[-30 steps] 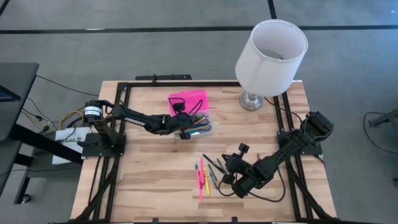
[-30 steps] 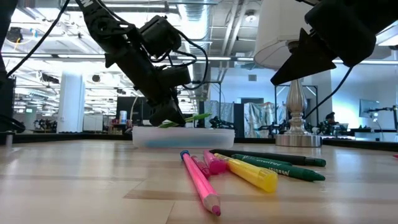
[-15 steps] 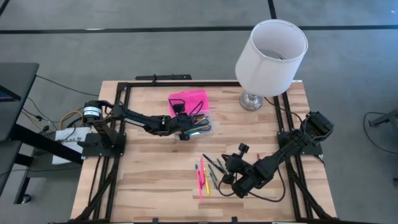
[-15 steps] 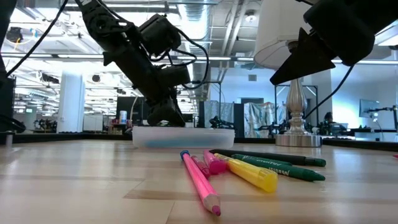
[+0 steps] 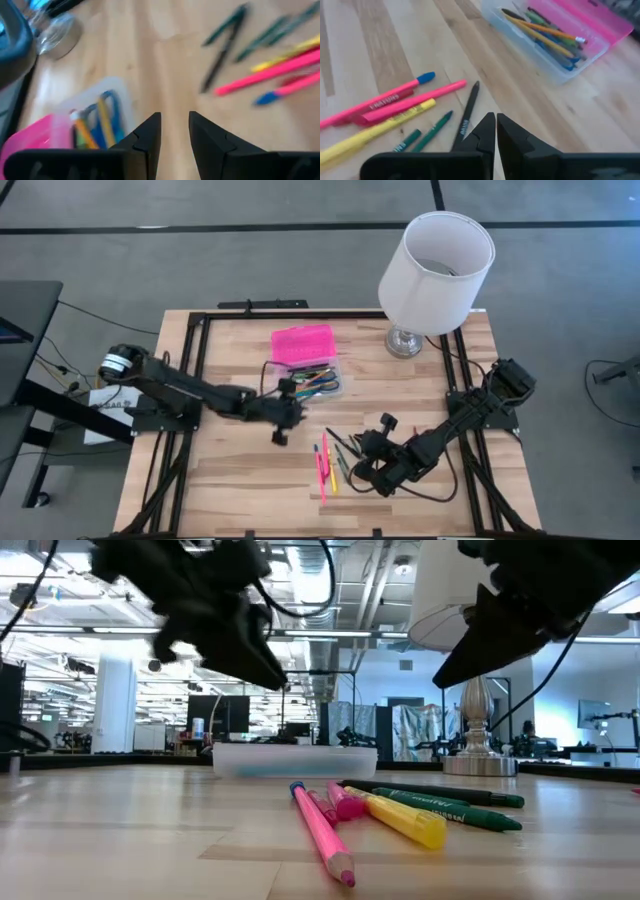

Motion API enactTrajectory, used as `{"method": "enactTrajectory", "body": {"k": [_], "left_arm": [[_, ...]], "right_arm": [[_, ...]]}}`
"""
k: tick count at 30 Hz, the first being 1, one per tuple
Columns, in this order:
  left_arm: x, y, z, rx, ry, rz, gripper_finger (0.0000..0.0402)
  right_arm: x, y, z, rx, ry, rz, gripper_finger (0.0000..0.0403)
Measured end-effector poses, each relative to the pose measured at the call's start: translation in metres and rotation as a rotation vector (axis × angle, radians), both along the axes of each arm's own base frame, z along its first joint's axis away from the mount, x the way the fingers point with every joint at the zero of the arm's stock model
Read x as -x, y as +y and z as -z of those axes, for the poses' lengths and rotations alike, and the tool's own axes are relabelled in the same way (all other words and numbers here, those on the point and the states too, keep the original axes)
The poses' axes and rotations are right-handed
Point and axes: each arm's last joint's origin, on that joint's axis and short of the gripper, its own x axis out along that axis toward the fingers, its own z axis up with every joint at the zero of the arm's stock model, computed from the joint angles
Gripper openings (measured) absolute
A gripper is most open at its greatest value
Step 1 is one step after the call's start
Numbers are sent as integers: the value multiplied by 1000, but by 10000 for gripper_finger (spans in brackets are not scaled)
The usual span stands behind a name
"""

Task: Pick & place school supplies into a supply box
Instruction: Put the red crayon into the pink supply box

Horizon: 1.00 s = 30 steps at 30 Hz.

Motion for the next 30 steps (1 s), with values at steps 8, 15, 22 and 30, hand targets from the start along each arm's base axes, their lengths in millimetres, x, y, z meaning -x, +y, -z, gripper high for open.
{"method": "enactTrajectory", "body": {"k": [8,15,22,30], "left_arm": [[45,-39,26,44,-24,41,95],[78,-53,52,37,-101,37,95],[88,-58,55,-1,-133,31,95],[90,-62,55,28,-140,44,95]], "right_arm": [[7,-12,6,-253,-2,284,11],[29,-20,11,-301,85,528,11],[51,-16,9,-275,80,672,11],[78,-14,28,-334,167,806,11]]}}
